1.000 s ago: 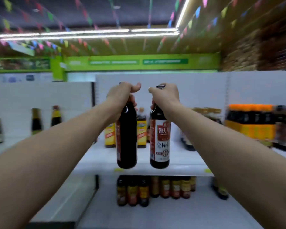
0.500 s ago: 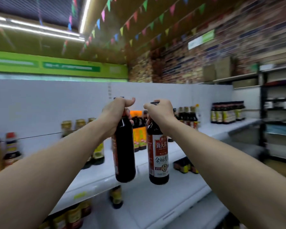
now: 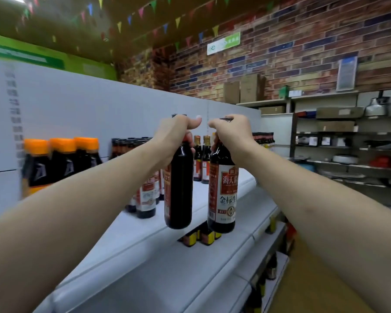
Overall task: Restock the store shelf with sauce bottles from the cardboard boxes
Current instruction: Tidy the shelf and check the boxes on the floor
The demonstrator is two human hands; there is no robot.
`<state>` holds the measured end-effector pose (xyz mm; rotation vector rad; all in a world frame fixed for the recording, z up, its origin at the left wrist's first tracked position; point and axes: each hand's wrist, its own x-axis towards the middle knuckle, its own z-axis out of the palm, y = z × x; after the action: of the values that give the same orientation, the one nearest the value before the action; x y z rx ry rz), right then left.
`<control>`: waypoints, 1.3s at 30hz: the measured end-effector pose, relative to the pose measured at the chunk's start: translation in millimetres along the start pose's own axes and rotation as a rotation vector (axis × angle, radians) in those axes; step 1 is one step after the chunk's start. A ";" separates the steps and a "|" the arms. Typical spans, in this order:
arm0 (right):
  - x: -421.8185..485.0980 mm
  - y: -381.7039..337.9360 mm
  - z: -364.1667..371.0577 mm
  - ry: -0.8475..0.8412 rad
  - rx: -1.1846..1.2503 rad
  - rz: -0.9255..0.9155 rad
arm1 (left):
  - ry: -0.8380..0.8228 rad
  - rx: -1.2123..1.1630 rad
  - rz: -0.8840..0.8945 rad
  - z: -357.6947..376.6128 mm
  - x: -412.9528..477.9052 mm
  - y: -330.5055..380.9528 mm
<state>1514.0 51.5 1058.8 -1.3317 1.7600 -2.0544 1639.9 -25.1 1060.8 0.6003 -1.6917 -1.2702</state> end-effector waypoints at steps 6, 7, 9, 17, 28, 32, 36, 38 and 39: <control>87.4 53.4 -14.5 -0.006 0.039 0.030 | 0.085 0.065 0.005 37.1 91.1 -51.1; 101.0 63.0 -14.7 -0.014 0.044 0.026 | 0.112 0.069 -0.002 41.7 103.6 -59.7; 128.3 82.4 -12.4 -0.038 0.057 0.018 | 0.169 0.099 -0.018 47.9 125.9 -75.9; 204.0 144.9 16.0 -0.336 0.265 0.042 | 0.536 0.210 -0.037 62.2 157.3 -112.8; 210.3 177.8 77.9 -0.468 0.334 -0.014 | 0.925 0.403 -0.132 50.4 141.0 -116.4; 209.1 183.9 95.7 -0.500 0.332 -0.016 | 0.972 0.500 -0.137 43.5 141.4 -119.9; 209.4 185.2 112.4 -0.548 0.330 -0.054 | 1.003 0.624 -0.138 35.6 147.0 -126.8; 209.9 186.4 119.3 -0.578 0.325 -0.084 | 1.022 0.661 -0.128 32.7 151.0 -131.4; 209.4 187.0 122.2 -0.586 0.321 -0.106 | 1.038 0.670 -0.122 32.8 152.6 -133.1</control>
<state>1389.9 -222.6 1002.2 -1.7097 1.0872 -1.6503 1521.8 -178.2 992.4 1.4625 -1.1247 -0.2580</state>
